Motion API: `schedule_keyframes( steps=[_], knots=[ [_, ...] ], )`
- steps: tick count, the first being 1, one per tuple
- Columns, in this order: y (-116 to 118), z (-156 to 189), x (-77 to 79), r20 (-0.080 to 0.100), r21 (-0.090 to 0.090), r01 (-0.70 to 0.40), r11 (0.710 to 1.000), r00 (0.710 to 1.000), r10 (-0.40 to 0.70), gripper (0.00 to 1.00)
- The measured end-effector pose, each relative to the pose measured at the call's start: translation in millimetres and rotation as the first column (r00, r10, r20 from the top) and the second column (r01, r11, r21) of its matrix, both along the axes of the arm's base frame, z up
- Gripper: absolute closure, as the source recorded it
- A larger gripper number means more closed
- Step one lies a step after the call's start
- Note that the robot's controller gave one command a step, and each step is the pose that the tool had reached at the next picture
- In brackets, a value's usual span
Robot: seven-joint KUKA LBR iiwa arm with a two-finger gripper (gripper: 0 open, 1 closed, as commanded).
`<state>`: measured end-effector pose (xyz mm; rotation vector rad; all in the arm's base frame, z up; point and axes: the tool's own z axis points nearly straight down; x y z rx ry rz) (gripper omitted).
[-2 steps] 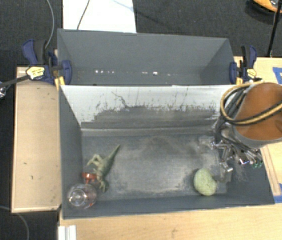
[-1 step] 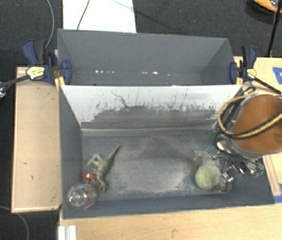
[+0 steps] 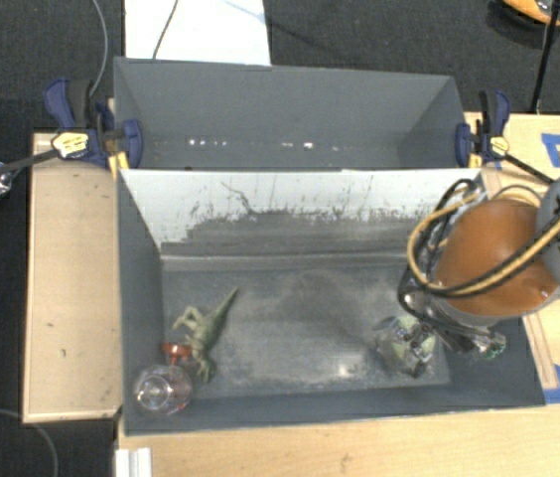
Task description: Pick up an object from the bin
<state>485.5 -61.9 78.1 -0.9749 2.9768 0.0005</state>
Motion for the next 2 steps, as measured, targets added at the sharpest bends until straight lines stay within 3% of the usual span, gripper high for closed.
schedule_keyframes(
  steps=[1, 2],
  knots=[
    [0.0, 0.1, 0.3, 0.001, 0.000, -0.003, 1.000, 1.000, 0.003, 0.00],
    [0.0, 0.1, 0.3, 0.001, 0.000, -0.005, 1.000, 1.000, 0.005, 0.00]
  ],
)
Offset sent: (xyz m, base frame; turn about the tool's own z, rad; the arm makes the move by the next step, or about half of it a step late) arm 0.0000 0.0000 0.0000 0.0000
